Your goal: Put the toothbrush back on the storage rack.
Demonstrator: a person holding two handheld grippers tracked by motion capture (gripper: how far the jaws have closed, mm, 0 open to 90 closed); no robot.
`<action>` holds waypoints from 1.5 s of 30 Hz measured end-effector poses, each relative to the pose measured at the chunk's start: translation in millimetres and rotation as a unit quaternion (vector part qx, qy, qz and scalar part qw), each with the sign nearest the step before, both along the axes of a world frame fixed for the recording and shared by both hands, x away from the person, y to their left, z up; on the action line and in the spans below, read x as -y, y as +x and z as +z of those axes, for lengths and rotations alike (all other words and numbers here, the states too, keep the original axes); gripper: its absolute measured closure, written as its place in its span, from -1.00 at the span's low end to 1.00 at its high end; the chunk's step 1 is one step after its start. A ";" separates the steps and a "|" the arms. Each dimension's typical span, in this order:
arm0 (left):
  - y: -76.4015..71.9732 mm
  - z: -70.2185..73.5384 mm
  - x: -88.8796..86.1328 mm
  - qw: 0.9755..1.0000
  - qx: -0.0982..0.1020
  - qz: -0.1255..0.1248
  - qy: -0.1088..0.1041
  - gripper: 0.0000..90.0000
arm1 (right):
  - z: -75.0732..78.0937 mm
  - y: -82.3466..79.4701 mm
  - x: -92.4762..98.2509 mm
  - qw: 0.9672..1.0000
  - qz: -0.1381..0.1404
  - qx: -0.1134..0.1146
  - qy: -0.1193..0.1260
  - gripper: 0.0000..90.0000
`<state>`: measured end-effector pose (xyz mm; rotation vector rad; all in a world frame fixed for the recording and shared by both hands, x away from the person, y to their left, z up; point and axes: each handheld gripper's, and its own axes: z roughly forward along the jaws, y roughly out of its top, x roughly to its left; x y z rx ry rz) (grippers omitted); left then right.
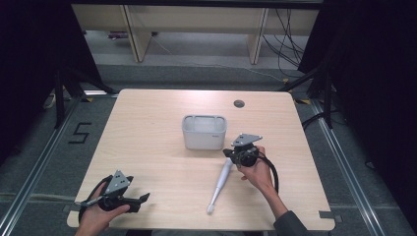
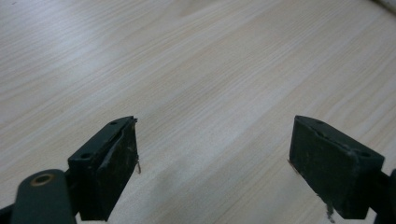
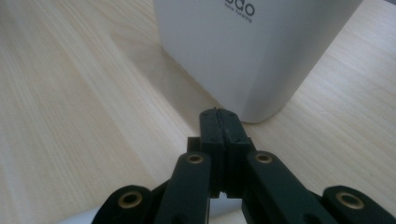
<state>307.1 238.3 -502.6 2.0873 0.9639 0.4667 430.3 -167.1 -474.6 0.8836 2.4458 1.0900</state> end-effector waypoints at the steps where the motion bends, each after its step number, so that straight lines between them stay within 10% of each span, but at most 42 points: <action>1: -0.2 0.1 0.0 1.000 0.000 0.001 -0.001 -0.67 | -1.8 2.5 -1.3 1.000 -0.002 0.002 -0.003 1.00; 18: -0.1 1.4 -2.2 1.000 -0.001 -0.006 0.013 -0.66 | -19.1 8.6 6.1 0.999 -0.004 -0.014 -0.048 1.00; 45: 0.2 1.2 -2.0 1.000 -0.001 -0.006 0.012 -0.66 | -15.2 -44.0 52.3 0.995 -0.049 -0.062 -0.062 0.99</action>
